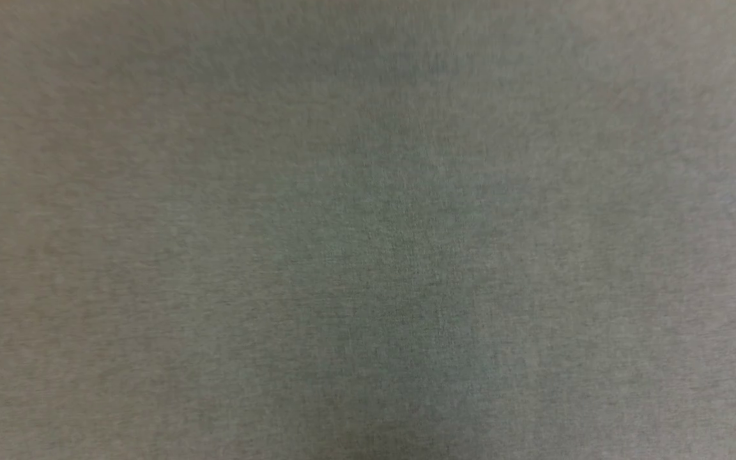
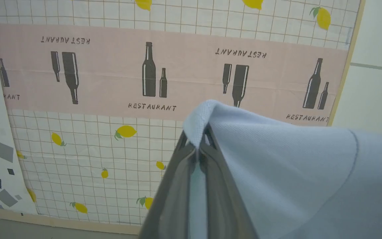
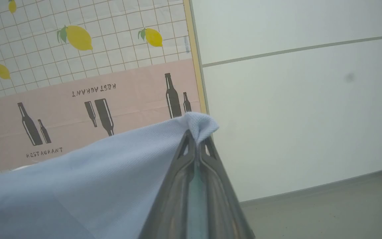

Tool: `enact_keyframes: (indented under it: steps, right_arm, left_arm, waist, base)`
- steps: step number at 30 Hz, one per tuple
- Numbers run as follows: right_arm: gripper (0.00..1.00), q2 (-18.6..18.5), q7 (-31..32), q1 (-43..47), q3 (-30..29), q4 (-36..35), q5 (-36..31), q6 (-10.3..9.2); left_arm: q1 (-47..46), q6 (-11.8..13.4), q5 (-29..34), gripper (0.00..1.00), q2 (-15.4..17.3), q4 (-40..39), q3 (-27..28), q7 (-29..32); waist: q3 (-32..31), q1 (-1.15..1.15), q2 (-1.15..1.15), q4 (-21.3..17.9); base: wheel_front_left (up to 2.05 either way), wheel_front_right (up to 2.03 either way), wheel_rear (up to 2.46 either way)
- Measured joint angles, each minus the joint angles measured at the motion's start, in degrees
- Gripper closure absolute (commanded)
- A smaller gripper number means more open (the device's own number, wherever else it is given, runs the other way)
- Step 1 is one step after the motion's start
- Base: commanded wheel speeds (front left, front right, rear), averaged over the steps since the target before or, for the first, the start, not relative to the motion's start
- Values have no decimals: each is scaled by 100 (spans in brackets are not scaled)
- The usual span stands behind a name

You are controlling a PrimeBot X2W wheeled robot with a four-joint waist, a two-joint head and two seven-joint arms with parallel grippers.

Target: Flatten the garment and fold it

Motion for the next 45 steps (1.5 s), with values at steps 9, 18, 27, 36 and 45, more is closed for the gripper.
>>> enact_keyframes:
  steps: [9, 18, 27, 36, 45]
  right_arm:
    - [100, 13, -503, 304, 156, 493, 101, 0]
    - [100, -1, -756, 2003, 578, 109, 790, 0]
    - [100, -505, -894, 4777, 1224, -452, 1822, 0]
    - [100, -516, -728, 7695, 1428, -1040, 2533, 0]
    - [100, -615, -536, 9521, 1434, -1260, 2509, 0]
  left_arm:
    - [373, -336, -94, 100, -11, 775, -31, -505]
    - [1742, -579, -488, 100, -235, 975, -51, -1055]
    - [4600, -677, -958, 100, -517, 334, -199, -1428]
    - [7275, -415, -1564, 100, -1048, -446, -247, -1183]
    - [9334, 114, -2201, 100, -1298, -895, -13, -782]
  waist:
    - [630, 1, 0, -18]
    - [265, 0, 0, 97]
    - [-730, -1, 0, 278]
    - [-1815, -2, 0, 439]
    - [-2651, -2, 0, 488]
  base:
    - [0, 0, 0]
    - [0, 0, 0]
    - [0, 0, 0]
    - [0, 0, 0]
    - [0, 0, 0]
